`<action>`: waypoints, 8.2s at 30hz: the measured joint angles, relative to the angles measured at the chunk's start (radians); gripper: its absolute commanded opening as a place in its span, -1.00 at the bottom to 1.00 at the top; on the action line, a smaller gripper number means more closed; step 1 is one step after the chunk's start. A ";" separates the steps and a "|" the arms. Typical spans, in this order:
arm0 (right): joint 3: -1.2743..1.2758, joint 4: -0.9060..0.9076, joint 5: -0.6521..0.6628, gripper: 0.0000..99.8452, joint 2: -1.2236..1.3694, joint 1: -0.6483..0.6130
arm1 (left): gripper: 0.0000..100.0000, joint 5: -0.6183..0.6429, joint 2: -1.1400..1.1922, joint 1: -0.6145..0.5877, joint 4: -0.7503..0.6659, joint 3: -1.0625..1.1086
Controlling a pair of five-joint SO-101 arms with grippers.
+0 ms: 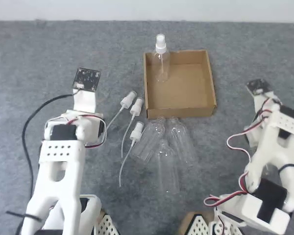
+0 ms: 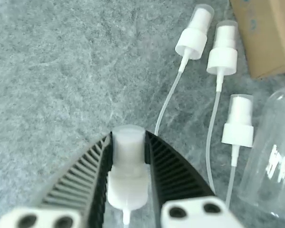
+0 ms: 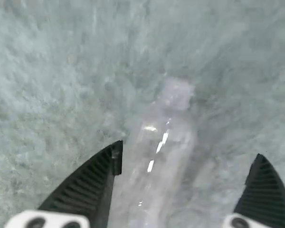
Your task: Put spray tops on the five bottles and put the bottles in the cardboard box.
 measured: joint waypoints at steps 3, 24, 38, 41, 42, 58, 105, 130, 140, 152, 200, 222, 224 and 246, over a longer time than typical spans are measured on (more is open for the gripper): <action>-0.086 0.048 -0.017 -0.45 0.008 -0.018 | -0.98 0.000 0.000 0.000 -0.006 0.003; -0.183 0.161 -0.031 -0.89 0.222 -0.014 | -0.97 0.000 0.000 0.000 -0.015 0.009; -0.173 0.112 -0.118 -0.99 0.031 -0.061 | -0.97 0.025 0.000 0.000 0.032 -0.058; -0.141 0.118 -0.160 -0.99 -0.158 -0.147 | -0.97 0.044 -0.002 0.000 0.080 -0.141; -0.117 0.118 -0.175 -0.99 -0.226 -0.186 | -0.97 0.049 -0.006 0.000 0.097 -0.173; 0.153 -0.150 -0.446 -0.99 -0.672 -1.020 | -0.98 0.244 -0.325 0.000 0.302 -0.644; 0.365 -0.387 -0.454 -0.99 -0.674 -1.284 | -0.98 0.514 -0.404 0.071 -0.238 -0.236; 0.365 -0.387 -0.454 -0.99 -0.674 -1.284 | -0.98 0.476 -0.404 0.101 -0.327 -0.281; 0.367 -0.387 -0.454 -0.99 -0.674 -1.284 | -0.98 0.480 -0.405 0.158 -0.199 -0.245; 0.652 -0.790 -0.508 -0.99 -0.793 -1.260 | -0.98 0.482 -0.405 0.164 -0.146 -0.187; 0.773 -1.073 -0.671 -0.99 -0.804 -1.203 | -0.81 0.193 -0.195 0.196 0.008 -0.338; 0.740 -1.065 -0.674 -0.99 -0.806 -1.011 | -0.60 0.255 -0.439 0.097 0.054 -0.187; 0.671 -1.057 -0.674 -0.99 -0.796 -0.970 | -0.60 0.242 -0.486 0.130 0.043 -0.095; 0.098 -0.519 -0.764 -0.99 -0.408 -1.014 | -0.35 0.133 -0.606 0.304 -0.269 0.310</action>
